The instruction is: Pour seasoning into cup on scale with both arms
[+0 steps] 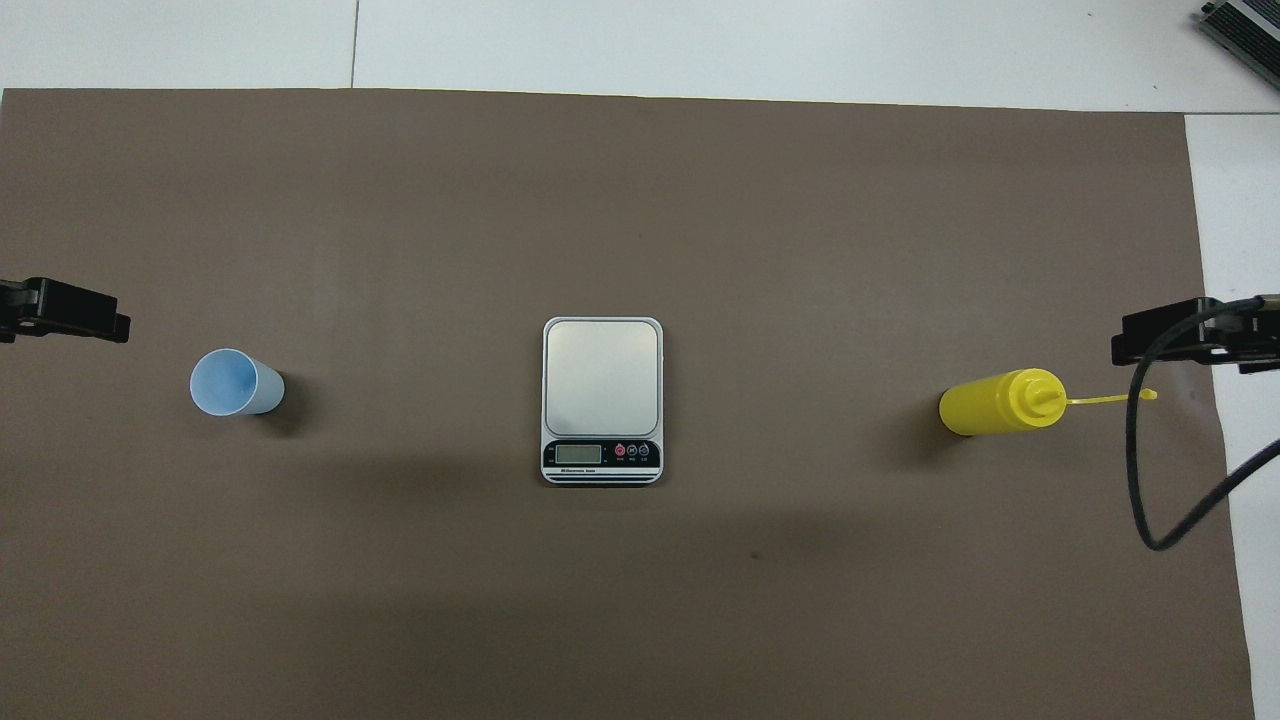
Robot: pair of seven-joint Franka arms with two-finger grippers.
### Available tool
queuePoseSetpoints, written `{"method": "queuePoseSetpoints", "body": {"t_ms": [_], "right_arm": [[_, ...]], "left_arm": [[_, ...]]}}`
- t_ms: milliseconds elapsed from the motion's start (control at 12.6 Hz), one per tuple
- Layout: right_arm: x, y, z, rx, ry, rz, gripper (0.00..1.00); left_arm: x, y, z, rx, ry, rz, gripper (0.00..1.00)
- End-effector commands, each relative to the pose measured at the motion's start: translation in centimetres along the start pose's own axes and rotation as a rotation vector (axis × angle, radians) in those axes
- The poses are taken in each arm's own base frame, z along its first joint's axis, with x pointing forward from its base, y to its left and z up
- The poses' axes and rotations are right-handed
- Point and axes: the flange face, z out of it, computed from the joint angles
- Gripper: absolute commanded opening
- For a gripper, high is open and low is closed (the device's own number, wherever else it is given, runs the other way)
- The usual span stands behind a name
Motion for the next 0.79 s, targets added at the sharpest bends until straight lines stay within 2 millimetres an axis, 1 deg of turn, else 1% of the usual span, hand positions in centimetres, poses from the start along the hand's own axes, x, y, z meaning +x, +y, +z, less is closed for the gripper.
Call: {"method": "queuePoseSetpoints", "body": {"t_ms": [0,79,317,396,554,713], "right_arm": [[-1.0,0.4,-1.2,0.005,0.012,-0.021,1.0],[-1.1,0.3,-1.5,0.005,0.019,-0.021,1.0],[-1.9,0.4,-2.4,0.006,0.031,-0.02,1.0],[-2.1,0.4,-2.7,0.004,0.037,-0.021,1.0],[-2.2,0.4,-2.8,0.006,0.04,-0.02,1.0],[-2.3,0.4,-3.0,0.005,0.043,-0.021,1.0]], "left_arm": [[-0.3,0.5,-0.3,0.064,-0.023,0.028,1.0],[-0.3,0.8,-0.3,0.088,-0.024,0.039,1.0],[-0.1,0.6,-0.2,0.102,-0.012,0.052,1.0],[-0.2,0.0,0.1,0.098,-0.015,0.062,1.0],[0.0,-0.6,1.3,0.086,-0.024,0.105,1.0],[0.5,-1.7,3.4,0.077,-0.022,0.103,1.0]]}}
